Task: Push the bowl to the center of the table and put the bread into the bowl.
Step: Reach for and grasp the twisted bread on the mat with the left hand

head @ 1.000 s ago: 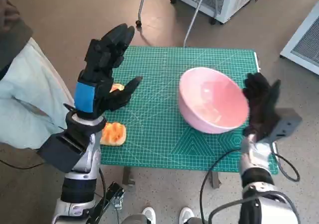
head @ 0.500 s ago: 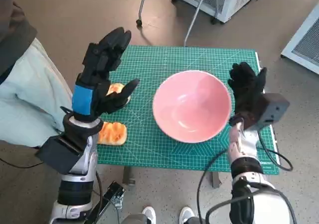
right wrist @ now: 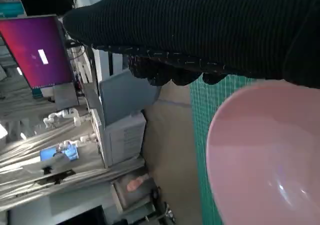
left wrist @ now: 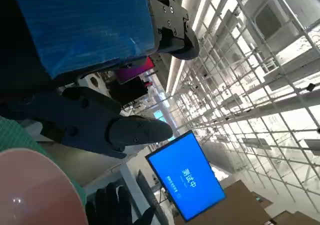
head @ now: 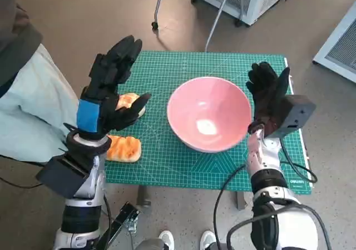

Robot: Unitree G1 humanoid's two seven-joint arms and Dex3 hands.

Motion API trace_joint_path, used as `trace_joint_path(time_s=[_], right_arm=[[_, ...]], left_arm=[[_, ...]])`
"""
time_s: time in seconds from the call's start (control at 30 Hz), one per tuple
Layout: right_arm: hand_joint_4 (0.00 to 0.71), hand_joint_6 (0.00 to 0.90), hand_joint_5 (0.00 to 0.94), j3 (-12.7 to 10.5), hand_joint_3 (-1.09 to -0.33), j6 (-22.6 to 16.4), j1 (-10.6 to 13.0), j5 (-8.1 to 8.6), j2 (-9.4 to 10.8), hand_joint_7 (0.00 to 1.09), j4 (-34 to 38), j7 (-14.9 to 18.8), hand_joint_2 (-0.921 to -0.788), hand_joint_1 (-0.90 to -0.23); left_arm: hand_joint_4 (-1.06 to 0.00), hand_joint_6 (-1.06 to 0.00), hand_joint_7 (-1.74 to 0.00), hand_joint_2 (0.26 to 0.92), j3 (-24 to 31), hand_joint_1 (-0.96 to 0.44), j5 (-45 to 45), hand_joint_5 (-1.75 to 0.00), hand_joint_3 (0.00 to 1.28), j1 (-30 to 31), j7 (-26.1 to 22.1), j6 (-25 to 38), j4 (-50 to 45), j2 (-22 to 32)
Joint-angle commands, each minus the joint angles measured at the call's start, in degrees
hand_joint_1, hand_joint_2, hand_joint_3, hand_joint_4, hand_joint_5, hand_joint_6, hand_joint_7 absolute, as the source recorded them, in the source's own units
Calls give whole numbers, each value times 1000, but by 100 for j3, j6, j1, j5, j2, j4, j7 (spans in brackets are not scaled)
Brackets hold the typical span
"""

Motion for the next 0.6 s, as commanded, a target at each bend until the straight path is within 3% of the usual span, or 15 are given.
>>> trace_joint_path(time_s=[0.03,0.43,0.6], right_arm=[[348,190,18,-26,-800,92,-29,15,36,670,69,-6,-921,-518],[341,173,10,-184,-779,-303,-104,180,-164,669,-66,450,-921,-510],[327,162,2,-145,-776,-789,-139,160,-279,663,-229,665,-921,-513]], left_arm=[[-322,-256,-375,921,39,-431,-13,0,299,92,-17,5,-96,42],[-327,-312,-270,921,158,-417,-78,-1,293,351,-78,-77,-166,119],[-331,-351,-196,921,356,-416,-172,-2,291,584,-253,-100,-319,388]])
